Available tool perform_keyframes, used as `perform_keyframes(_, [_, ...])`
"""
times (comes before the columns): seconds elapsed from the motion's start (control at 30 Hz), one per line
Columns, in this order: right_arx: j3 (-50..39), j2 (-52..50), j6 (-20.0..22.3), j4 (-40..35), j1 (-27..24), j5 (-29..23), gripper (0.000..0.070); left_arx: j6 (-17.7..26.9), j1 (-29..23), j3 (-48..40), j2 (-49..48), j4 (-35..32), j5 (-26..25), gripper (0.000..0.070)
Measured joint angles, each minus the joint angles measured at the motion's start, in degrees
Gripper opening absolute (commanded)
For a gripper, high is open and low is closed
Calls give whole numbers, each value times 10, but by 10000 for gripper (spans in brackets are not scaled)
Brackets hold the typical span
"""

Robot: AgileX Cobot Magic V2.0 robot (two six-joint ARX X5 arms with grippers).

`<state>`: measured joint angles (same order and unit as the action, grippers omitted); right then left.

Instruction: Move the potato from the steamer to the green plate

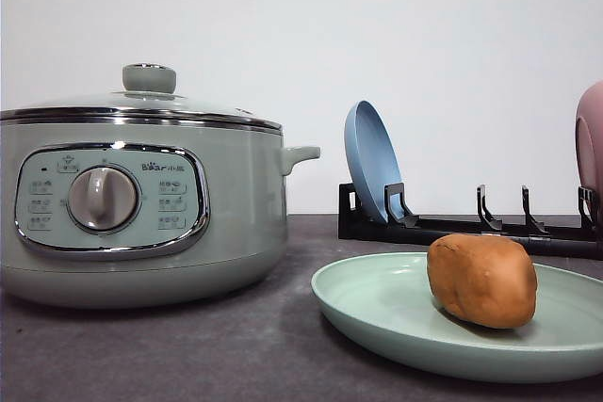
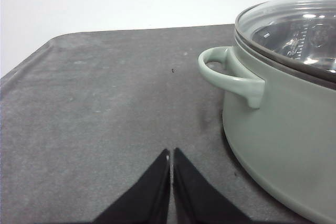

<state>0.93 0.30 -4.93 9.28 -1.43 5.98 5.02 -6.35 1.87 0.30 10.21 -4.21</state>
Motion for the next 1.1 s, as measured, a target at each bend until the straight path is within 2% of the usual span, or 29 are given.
perform_keyframes(1.1, [0, 0, 0, 0, 0, 0, 0, 0, 0, 0, 0, 0, 0, 0])
